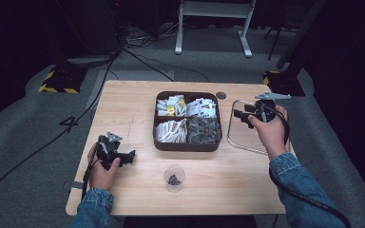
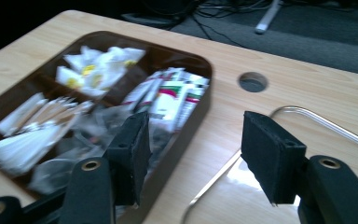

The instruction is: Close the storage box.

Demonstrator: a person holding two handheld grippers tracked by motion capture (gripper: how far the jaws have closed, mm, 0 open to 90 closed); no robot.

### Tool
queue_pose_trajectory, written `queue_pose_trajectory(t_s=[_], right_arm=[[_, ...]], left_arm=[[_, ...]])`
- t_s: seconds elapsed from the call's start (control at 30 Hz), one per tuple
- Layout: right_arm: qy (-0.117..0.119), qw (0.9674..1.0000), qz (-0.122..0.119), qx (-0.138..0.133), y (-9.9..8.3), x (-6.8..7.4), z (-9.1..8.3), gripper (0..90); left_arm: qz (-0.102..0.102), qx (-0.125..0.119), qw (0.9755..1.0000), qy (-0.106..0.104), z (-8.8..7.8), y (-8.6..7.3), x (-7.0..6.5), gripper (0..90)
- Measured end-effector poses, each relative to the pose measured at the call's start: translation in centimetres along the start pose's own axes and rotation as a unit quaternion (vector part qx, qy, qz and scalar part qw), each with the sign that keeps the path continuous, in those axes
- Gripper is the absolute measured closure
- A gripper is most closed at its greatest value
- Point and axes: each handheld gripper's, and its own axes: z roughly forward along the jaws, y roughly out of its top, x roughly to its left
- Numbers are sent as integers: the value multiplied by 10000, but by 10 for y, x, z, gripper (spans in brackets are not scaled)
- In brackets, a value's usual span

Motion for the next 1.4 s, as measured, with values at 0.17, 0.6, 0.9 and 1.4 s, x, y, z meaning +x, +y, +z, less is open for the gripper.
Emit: queue_pose_trajectory(t_s=[0.17, 0.6, 0.9, 1.4], right_arm=[[-262, 9996, 42, 93, -4, -19, 9, 411], [-912, 9935, 496, 465, -31, -79, 25, 374], [-1109, 9899, 618, 625, -44, -98, 31, 358], [-1389, 9794, 805, 1221, -75, -114, 52, 337]], left_arm=[[-1, 1, 10000, 0, 0, 0, 0, 13], [0, 1, 10000, -1, 0, 0, 0, 12], [-1, 0, 10000, -1, 0, 0, 0, 13], [-3, 0, 10000, 0, 0, 0, 0, 12]])
